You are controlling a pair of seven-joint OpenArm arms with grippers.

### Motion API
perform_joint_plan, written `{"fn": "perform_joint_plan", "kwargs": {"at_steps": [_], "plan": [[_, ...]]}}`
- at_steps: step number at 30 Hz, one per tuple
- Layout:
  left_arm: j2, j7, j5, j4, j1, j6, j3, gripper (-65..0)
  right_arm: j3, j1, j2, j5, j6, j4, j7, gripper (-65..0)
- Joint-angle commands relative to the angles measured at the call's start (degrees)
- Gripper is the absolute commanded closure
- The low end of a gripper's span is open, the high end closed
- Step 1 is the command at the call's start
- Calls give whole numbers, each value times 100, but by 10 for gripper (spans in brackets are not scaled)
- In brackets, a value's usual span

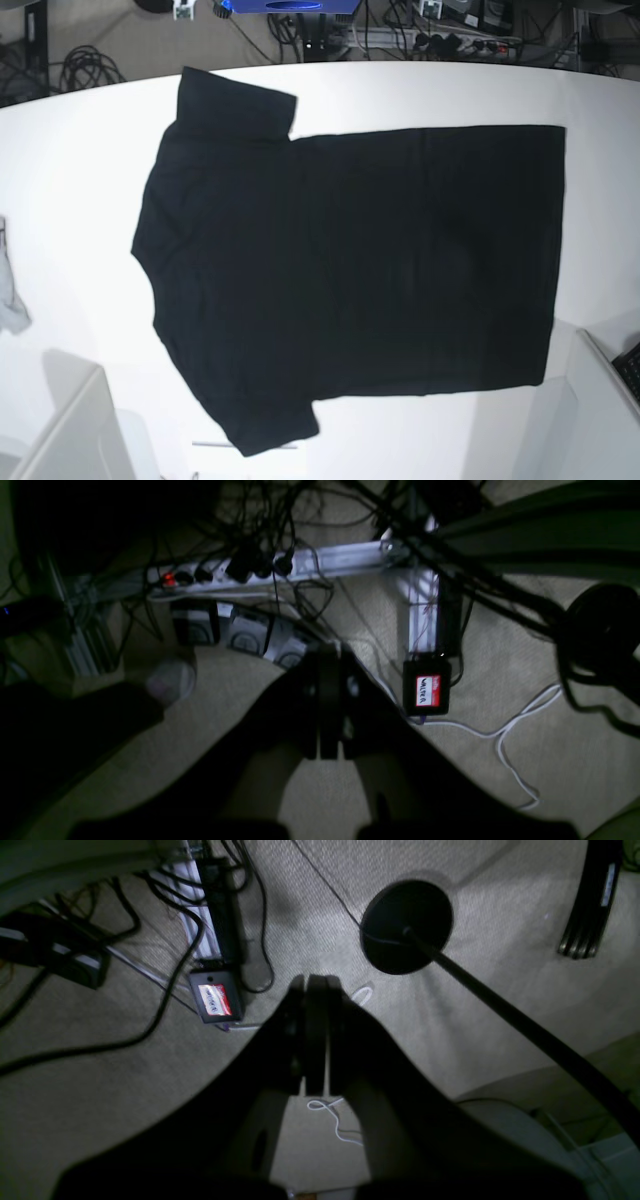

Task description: Fold the T-shirt properly

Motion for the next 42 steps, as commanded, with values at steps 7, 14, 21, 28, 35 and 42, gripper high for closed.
{"fn": "perform_joint_plan", "kwargs": {"at_steps": [7,14,21,28,35,42], "plan": [[-414,3,-28,1608,1143,54,-25,0,23,-923,-15,23,1,1439,-484,0],[-572,12,-133,3155,2136,54,-34,0,357,-1829,-94,867,1,3479,-1372,0],[-581,-6,-423,4298,2778,54,-280,0,753,-2462,-112,1096,1,5290,-2049,0],[-678,12,-476,5731,3341,54,-948,0,1439,-2462,-112,1096,1,6468,-2603,0],[-669,12,-485,6637,3473,54,-1186,0,1509,-2180,-156,1104,1,7364,-2611,0],[-669,12,-493,6769,3226,54,-1520,0,1272,-1653,-648,1104,36,7830,-2611,0]]}}
